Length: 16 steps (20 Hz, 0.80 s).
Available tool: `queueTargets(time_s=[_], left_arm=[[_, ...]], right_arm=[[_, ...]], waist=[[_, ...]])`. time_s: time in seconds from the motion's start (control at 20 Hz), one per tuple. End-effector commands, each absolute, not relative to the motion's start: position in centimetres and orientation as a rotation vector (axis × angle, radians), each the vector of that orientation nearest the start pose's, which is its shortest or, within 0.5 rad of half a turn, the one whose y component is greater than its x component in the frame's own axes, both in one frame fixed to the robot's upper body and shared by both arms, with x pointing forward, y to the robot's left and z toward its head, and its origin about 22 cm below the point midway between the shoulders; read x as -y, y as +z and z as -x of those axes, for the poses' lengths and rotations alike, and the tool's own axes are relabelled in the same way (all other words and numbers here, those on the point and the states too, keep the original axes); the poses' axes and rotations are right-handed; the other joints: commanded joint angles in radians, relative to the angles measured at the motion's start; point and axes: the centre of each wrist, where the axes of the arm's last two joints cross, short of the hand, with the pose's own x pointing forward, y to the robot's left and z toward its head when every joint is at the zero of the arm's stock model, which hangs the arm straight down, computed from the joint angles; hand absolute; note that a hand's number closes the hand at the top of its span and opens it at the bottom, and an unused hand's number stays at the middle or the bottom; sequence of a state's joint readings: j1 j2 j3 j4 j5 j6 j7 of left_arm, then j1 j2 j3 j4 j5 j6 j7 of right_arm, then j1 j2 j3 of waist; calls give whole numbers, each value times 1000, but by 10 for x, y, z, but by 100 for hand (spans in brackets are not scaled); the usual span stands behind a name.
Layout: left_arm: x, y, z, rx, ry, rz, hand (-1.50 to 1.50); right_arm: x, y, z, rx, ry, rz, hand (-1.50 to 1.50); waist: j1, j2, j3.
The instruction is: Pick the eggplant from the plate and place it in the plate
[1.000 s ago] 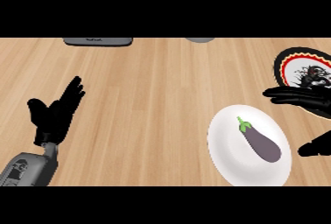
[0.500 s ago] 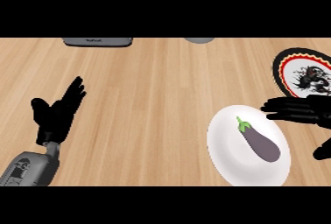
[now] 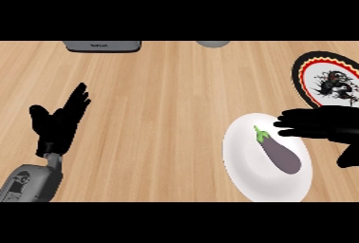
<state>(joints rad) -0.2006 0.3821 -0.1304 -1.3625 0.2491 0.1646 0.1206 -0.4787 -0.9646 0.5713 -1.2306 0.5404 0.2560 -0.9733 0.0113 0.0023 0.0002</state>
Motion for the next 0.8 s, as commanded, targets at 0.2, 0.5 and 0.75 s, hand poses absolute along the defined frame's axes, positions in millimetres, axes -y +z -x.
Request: queueTargets(time_s=[0.2,0.5,0.75], left_arm=[[-277,8,-295,1408,-99,-183,0],[-275,4,-286,1403,-93,-166,0],[-280,25,-282,1424,-82,-176,0]], right_arm=[[347,89,-320,1442,2174,-139,-150],[323,72,-317,1468,2178,-79,-150],[313,48,-320,1433,2213,-60,-150]], waist=[[-11,-1,-1],[-12,-2,-1],[-4,-2,0]])
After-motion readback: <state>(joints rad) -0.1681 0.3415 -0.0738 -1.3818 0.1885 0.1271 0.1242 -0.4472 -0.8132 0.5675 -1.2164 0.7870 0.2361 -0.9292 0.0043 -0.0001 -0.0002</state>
